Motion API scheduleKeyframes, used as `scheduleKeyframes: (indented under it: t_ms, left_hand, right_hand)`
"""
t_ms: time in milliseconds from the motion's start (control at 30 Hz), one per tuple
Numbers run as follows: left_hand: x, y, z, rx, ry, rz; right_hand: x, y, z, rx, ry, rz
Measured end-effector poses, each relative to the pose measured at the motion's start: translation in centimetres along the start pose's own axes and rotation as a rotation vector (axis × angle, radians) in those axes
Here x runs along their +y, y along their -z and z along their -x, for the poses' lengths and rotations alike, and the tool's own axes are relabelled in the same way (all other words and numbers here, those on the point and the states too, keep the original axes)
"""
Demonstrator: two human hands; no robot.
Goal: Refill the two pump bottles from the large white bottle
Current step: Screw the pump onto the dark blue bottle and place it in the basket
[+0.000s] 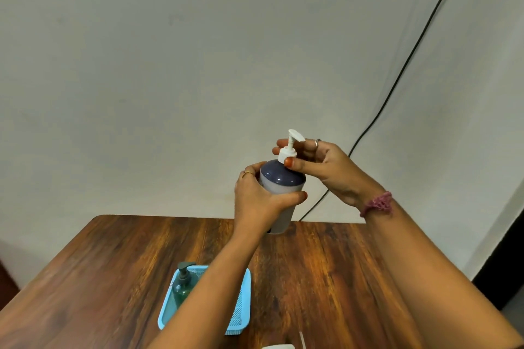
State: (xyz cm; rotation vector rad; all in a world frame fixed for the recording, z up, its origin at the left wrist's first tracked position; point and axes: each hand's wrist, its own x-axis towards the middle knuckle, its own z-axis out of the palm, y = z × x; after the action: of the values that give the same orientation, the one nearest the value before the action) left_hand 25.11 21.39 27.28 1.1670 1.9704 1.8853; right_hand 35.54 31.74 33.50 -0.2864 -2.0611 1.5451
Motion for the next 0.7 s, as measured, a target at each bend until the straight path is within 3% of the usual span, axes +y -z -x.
scheduleKeyframes:
  t_ms: [167,367,433,600,700]
  left_hand:
    - [0.0,-0.1,0.0,-0.006,0.015,0.011]
    - [-0.2,0.0,0.2,-0.007,0.013,0.022]
    - [-0.1,0.0,0.3,-0.006,0.014,0.021]
    - [-0.1,-0.1,0.5,-0.007,0.020,0.024]
    - [-0.5,0.1,0.7,-0.009,0.020,0.029]
  right_hand:
    - [0.7,-1.3,-0.6,0.228,-0.012,0.004]
    - [0.1,-0.4,0.2,0.009,-0.040,-0.081]
    - [0.0,-0.5,0.2,0.029,-0.004,-0.078]
    - [0.9,-2.0,-0.3,0.263,-0.021,-0.059]
    - [0.8,-1.9,0.0,0.146,-0.047,-0.075]
